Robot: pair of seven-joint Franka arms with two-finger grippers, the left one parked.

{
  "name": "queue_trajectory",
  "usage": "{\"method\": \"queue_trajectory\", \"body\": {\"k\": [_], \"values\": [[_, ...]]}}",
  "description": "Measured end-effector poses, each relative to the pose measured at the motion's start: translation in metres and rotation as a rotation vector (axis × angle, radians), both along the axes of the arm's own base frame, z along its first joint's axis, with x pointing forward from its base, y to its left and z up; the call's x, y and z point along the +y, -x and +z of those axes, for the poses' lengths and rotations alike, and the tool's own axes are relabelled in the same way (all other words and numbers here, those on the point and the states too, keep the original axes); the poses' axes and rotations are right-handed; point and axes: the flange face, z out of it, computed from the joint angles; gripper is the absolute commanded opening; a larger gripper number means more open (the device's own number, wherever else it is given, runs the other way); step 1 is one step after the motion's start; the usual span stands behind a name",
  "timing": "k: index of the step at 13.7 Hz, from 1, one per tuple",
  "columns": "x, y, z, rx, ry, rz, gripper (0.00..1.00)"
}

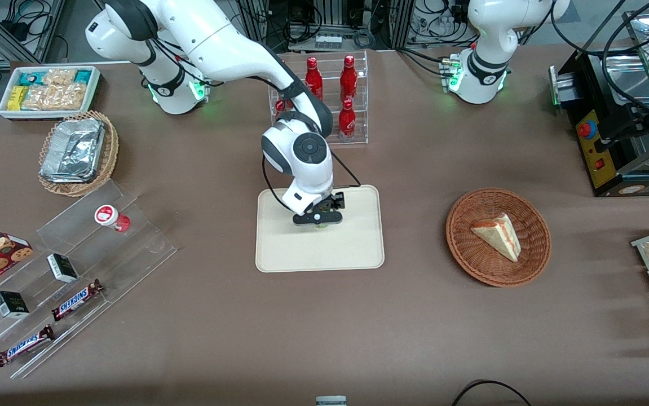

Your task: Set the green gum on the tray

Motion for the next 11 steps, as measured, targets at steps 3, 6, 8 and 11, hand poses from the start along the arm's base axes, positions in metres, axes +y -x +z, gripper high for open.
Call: {"method": "queue_trajectory", "body": {"k": [3,6,8,11], "values": [[-0.002,-0.007,0.013,-0.014,-0.009,-0.009,0.99],[-0.011,-0.012,0.056,0.01,0.006,-0.025,0.99],[-0.022,-0.009,0.102,0.037,0.017,-0.036,0.99],[-0.048,-0.005,0.17,0.048,0.002,-0.058,0.99]]}}
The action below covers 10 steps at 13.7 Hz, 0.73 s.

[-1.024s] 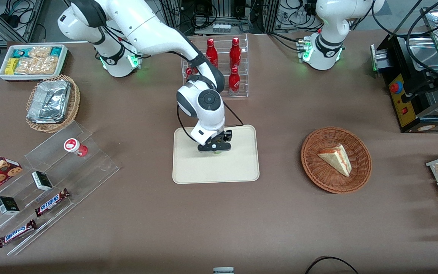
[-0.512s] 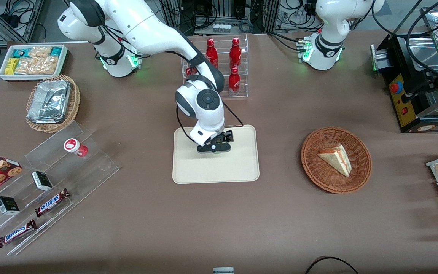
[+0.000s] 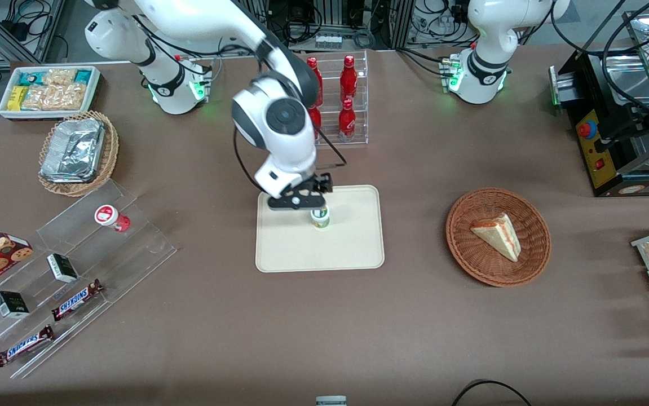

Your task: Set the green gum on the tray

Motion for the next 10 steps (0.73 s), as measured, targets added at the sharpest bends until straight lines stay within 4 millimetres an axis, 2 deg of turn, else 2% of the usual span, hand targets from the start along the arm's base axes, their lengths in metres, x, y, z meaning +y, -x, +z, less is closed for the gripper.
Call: {"method": "queue_trajectory", "body": {"k": [3,5,7,10], "values": [[-0.018,0.014,0.049,0.016,-0.005,0.003,0.99],[-0.041,0.015,0.079,0.034,-0.002,0.01,0.99],[-0.079,0.007,0.11,0.046,-0.006,0.019,0.99],[-0.151,-0.009,0.153,0.048,-0.023,0.038,0.99]]}}
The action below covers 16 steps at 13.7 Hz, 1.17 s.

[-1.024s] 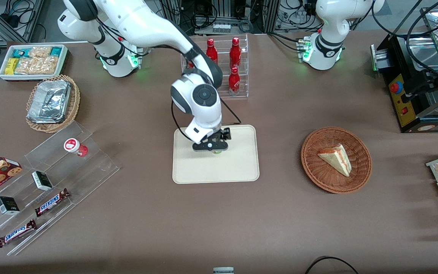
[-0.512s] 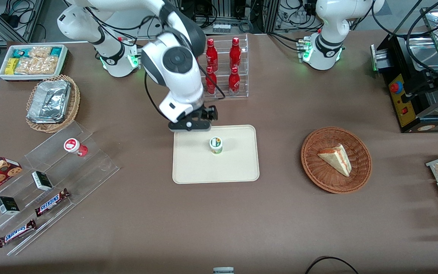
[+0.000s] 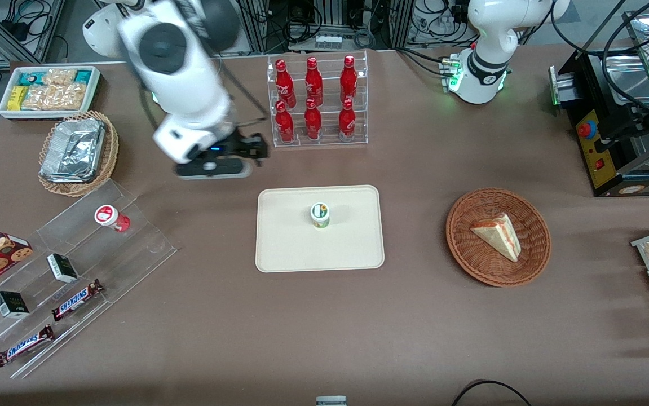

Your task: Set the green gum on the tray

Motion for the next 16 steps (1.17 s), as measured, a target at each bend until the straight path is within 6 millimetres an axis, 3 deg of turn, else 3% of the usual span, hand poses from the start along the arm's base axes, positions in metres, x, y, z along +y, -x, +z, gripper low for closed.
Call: {"method": "queue_trajectory", "body": {"k": [3,5,13,16], "values": [[-0.063,-0.008,0.026,0.018,-0.005,0.007,0.99],[-0.102,-0.012,0.033,0.044,-0.003,0.01,0.99],[-0.242,-0.039,0.032,0.078,-0.014,-0.093,1.0],[-0.276,-0.042,0.029,0.083,-0.015,-0.146,1.0]]}}
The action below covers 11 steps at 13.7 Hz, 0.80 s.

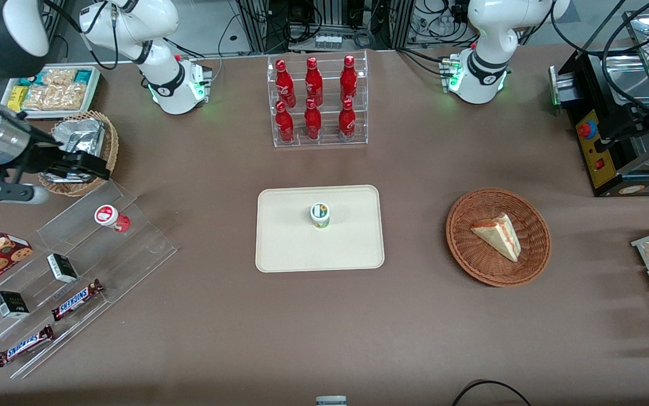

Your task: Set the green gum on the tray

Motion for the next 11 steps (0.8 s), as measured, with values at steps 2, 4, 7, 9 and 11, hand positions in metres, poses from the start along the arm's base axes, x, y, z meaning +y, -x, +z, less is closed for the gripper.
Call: {"method": "queue_trajectory", "body": {"k": [2,4,7,9,11], "values": [[-0.014,-0.001,-0.001,0.002,0.0,-0.024,1.0],[-0.027,-0.001,-0.001,0.0,-0.002,-0.025,1.0],[-0.058,0.0,-0.003,-0.003,-0.015,0.017,1.0],[-0.073,-0.001,-0.006,0.001,-0.019,0.012,1.0],[-0.074,-0.001,-0.007,0.003,-0.016,0.014,1.0]]}}
